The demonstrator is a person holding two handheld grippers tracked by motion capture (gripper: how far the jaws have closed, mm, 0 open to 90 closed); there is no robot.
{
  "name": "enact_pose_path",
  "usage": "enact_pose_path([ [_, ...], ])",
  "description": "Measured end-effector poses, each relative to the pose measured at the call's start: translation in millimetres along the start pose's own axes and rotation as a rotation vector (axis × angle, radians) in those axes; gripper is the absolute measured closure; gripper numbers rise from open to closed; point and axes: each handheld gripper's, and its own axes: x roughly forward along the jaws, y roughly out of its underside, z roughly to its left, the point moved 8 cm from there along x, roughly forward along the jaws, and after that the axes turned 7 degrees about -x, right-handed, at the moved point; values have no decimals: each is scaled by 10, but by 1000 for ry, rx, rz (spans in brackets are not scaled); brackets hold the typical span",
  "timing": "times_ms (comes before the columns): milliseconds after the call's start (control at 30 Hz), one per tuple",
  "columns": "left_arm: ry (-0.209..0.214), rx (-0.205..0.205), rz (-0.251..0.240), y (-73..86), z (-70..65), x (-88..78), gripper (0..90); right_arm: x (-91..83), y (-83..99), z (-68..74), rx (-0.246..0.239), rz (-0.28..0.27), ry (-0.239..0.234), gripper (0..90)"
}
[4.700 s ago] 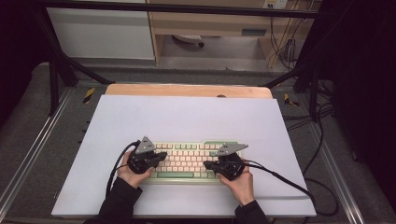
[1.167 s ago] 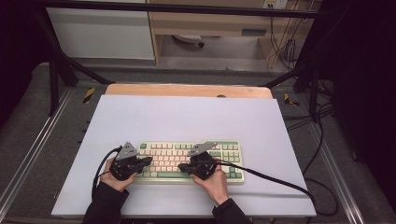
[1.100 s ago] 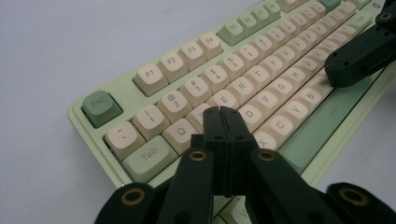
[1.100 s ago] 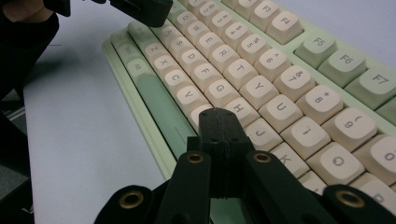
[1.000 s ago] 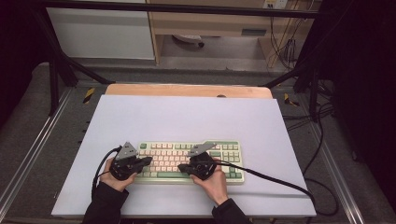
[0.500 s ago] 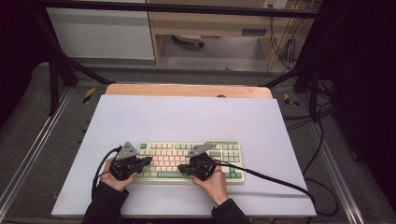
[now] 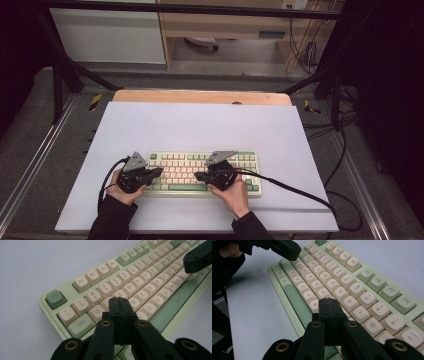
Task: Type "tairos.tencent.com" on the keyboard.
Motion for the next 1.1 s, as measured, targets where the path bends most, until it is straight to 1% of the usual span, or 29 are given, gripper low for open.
enact_pose_path([
  [67, 1, 0, 0, -2, -2, -2, 897, -35, 3, -17, -3, 2, 4, 900],
  [500, 8, 7, 0, -12, -37, 3, 897, -236, 134, -168, 35, -8, 38, 900],
  [767, 28, 27, 11, -22, -162, 63, 897, -311, 248, -225, 58, -4, 47, 900],
  [1100, 53, 52, 30, -34, -313, 161, 897, -357, 281, -228, 59, -14, 50, 900],
])
